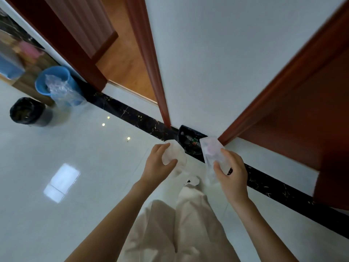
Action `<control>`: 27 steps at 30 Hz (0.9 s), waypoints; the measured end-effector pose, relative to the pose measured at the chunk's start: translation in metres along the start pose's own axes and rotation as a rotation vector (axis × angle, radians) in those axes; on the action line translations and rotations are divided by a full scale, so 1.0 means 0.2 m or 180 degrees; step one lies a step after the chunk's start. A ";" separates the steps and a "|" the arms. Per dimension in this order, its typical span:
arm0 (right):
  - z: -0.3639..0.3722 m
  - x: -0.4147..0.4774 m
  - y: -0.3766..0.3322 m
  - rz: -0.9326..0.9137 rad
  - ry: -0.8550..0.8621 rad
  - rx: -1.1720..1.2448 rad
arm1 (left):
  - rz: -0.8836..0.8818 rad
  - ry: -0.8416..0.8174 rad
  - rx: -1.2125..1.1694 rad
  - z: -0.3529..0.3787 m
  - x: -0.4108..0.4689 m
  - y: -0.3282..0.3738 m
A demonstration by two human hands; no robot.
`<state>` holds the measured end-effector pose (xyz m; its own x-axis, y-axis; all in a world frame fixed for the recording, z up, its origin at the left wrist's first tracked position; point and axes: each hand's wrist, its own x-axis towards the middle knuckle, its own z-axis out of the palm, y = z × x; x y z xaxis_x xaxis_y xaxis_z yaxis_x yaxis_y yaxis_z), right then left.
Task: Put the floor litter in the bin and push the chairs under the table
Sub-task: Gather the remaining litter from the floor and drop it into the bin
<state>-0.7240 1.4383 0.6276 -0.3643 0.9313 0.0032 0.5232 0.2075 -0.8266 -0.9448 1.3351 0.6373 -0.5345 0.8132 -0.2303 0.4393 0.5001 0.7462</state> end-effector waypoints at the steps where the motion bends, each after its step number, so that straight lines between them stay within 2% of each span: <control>1: 0.04 0.06 0.04 0.0030 -0.0035 -0.0014 | -0.0064 -0.0009 -0.0022 0.03 0.07 -0.02; 5: 0.26 0.28 0.26 0.0111 -0.0154 -0.0122 | -0.0356 -0.0088 -0.0237 0.19 0.37 -0.17; 11: 0.70 0.54 0.84 0.0247 -0.0109 -0.0309 | -0.0459 -0.0262 -0.0117 0.65 0.89 -0.64; 16: 1.12 0.72 1.38 0.0184 0.0044 -0.0311 | -0.0300 -0.0460 -0.0076 1.13 1.29 -1.09; 20: 1.36 0.79 1.75 0.0099 0.0209 -0.0325 | -0.0119 -0.0344 -0.0055 1.48 1.55 -1.38; 23: 1.47 0.79 1.96 0.0023 0.0314 -0.0414 | -0.0039 -0.0232 -0.0044 1.68 1.67 -1.54; 27: 1.53 0.79 2.12 0.0075 0.0279 -0.0460 | 0.0036 -0.0373 0.0090 1.85 1.75 -1.69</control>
<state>-0.7963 1.5823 0.1055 -0.2853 0.9576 0.0393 0.6385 0.2204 -0.7374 -1.0136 1.5615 0.0733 -0.4420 0.8473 -0.2945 0.4659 0.4974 0.7318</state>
